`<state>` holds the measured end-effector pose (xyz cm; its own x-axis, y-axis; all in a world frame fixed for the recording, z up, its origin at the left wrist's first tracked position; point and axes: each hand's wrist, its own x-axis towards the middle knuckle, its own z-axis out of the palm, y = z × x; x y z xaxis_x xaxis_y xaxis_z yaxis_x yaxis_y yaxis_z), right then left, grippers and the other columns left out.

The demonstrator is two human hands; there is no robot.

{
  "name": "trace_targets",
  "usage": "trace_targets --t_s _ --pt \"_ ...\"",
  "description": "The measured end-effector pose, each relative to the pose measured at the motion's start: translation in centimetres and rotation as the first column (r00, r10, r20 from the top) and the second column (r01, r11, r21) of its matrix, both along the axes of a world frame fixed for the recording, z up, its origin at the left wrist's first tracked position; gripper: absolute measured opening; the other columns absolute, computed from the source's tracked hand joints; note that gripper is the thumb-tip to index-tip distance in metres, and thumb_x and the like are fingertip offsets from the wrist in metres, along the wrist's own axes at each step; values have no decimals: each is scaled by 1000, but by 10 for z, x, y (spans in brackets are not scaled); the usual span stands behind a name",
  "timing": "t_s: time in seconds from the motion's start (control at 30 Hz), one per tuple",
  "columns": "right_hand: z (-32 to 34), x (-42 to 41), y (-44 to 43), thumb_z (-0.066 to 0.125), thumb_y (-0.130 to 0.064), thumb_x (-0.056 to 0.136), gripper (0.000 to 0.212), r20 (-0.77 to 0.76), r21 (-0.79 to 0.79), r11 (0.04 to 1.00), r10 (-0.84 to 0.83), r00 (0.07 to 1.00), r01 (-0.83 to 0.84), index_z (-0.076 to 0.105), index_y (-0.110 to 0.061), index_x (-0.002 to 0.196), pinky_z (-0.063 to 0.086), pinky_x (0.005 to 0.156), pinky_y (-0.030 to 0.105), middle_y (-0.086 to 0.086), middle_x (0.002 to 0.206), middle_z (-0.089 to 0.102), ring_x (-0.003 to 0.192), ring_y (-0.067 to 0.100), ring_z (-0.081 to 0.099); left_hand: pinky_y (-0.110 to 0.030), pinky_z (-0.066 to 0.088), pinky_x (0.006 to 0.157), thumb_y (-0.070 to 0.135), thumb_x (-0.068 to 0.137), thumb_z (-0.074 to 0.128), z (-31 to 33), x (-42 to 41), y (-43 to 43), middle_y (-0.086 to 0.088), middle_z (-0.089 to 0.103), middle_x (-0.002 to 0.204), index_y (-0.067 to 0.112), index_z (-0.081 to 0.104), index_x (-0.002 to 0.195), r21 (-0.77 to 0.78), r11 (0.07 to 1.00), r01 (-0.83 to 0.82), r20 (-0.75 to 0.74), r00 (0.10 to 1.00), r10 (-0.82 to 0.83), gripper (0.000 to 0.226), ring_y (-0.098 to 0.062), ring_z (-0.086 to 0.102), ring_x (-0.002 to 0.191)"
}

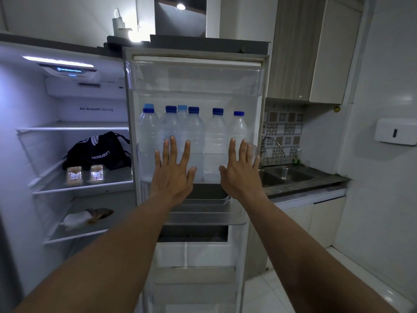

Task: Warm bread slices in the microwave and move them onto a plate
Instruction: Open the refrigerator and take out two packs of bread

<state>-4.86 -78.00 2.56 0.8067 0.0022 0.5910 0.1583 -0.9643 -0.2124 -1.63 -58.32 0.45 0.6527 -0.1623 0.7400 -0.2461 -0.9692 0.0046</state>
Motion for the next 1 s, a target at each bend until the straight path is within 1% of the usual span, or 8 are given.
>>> trace_targets --t_s 0.13,0.3,0.47,0.53,0.6,0.73,0.87,1.0 --pt "4 -6 35 35 -40 106 76 53 -50 995 88 995 -86 -17 -19 157 -7 122 51 16 164 -21 151 32 -20 -52 -6 121 52 102 24 6 -13 35 -14 -27 158 23 -17 154 0 1000 -28 14 1000 28 73 -31 -21 148" --pt "6 -4 94 33 -41 106 74 54 -84 973 219 974 -214 -15 -18 158 -6 124 49 16 164 -19 152 30 -18 -52 -6 121 55 97 10 1 -23 103 -15 -22 161 23 -16 155 6 992 -128 -7 992 128 71 -31 -21 149" --pt "5 9 170 34 -39 107 73 70 -109 936 342 937 -334 -13 -17 158 -4 124 49 16 165 -16 153 30 -15 -56 0 121 53 96 7 -5 -25 183 -14 -16 162 23 -13 155 -15 972 -235 -5 972 235 69 -31 -17 149" --pt "5 18 208 32 -38 107 71 62 -114 920 383 922 -374 -14 -17 158 -9 123 46 17 165 -17 152 31 -17 -56 0 121 53 96 7 -6 -22 217 -15 -16 163 23 -13 155 -19 960 -278 -29 960 277 69 -32 -16 150" --pt "5 25 236 31 -37 107 71 91 -130 917 389 917 -377 -13 -17 158 -14 119 43 17 165 -17 151 34 -20 -55 -2 121 52 96 9 -6 -17 241 -16 -16 163 22 -12 156 -23 957 -289 -51 957 287 70 -32 -16 150" --pt "2 47 303 40 -31 103 76 165 -124 916 399 902 -382 -11 -18 158 -8 123 46 18 165 -14 152 32 -16 -53 -3 122 48 102 17 -8 1 302 -17 -14 163 22 -12 156 -12 953 -304 -51 952 303 66 -33 -13 151" --pt "3 74 356 40 -29 101 74 141 -78 915 403 904 -395 -3 -14 160 2 125 49 20 166 -7 153 32 -9 -53 0 121 44 103 28 -4 25 354 -19 -8 163 20 -7 157 3 955 -296 -56 954 296 69 -35 -10 151" --pt "-5 112 411 40 -25 100 73 89 -47 922 386 918 -384 0 -12 160 4 125 48 21 166 -2 154 34 -5 -55 3 121 44 101 30 -7 60 408 -20 -3 163 19 -2 158 8 955 -298 -80 951 297 70 -35 -8 151"
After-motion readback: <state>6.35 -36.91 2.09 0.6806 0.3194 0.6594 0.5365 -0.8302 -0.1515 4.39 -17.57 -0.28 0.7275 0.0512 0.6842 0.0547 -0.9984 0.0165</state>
